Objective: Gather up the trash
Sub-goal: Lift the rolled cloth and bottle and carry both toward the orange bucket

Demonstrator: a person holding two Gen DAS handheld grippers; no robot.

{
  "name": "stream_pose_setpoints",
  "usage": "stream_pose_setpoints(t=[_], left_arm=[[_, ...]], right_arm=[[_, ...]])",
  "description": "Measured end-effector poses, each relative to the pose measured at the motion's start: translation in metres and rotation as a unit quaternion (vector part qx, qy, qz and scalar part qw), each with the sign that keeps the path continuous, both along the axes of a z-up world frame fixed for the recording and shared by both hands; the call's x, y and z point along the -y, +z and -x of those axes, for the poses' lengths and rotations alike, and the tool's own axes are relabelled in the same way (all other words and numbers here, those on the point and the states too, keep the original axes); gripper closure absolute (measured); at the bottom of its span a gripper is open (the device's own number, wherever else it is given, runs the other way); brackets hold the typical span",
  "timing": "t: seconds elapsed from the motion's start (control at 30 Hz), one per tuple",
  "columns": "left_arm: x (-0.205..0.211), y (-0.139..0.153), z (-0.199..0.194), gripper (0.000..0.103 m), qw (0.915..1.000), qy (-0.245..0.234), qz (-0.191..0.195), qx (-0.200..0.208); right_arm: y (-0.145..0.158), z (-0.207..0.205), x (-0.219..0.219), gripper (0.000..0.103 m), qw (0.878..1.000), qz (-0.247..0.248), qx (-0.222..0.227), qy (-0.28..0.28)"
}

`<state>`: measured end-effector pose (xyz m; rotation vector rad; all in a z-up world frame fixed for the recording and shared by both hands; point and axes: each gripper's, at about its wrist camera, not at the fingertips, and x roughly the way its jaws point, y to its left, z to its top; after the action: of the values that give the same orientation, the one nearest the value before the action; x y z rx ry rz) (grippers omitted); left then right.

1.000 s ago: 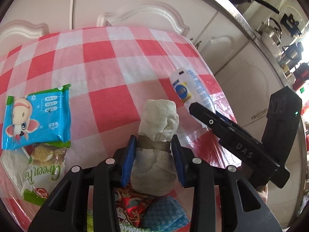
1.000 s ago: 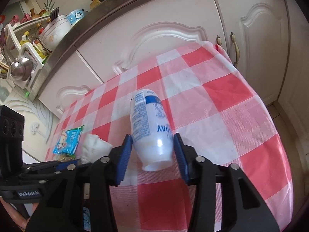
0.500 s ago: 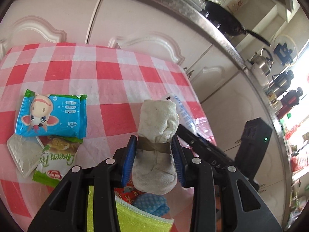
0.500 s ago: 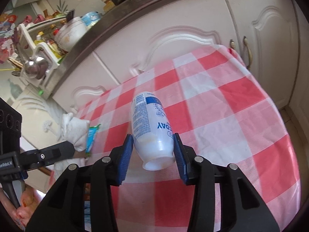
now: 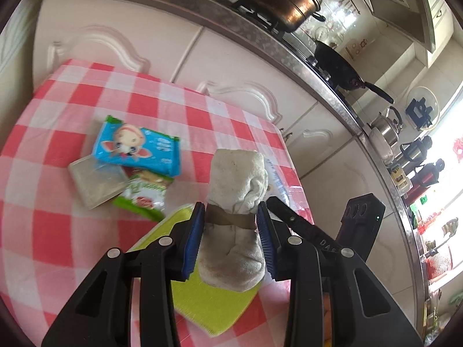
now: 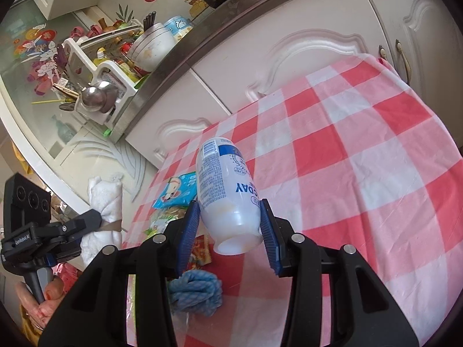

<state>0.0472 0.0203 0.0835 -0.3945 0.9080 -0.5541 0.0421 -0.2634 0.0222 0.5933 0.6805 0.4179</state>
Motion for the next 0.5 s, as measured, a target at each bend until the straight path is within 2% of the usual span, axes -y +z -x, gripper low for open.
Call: stream_pose_setpoints(t=[0.3,0.5], left_arm=[[-0.060,-0.007,0.038,0.065,0.9987,0.051,-0.003,0.002],[-0.091,-0.012,0.066,0.065,0.9969,0.078,0.011,0.006]], right_arm=[[0.014,0.024,-0.014,0.059,1.000,-0.005,0.017,0.017],[0.022,0.038,-0.031,0.059,0.999,-0.002,0.027,0.028]])
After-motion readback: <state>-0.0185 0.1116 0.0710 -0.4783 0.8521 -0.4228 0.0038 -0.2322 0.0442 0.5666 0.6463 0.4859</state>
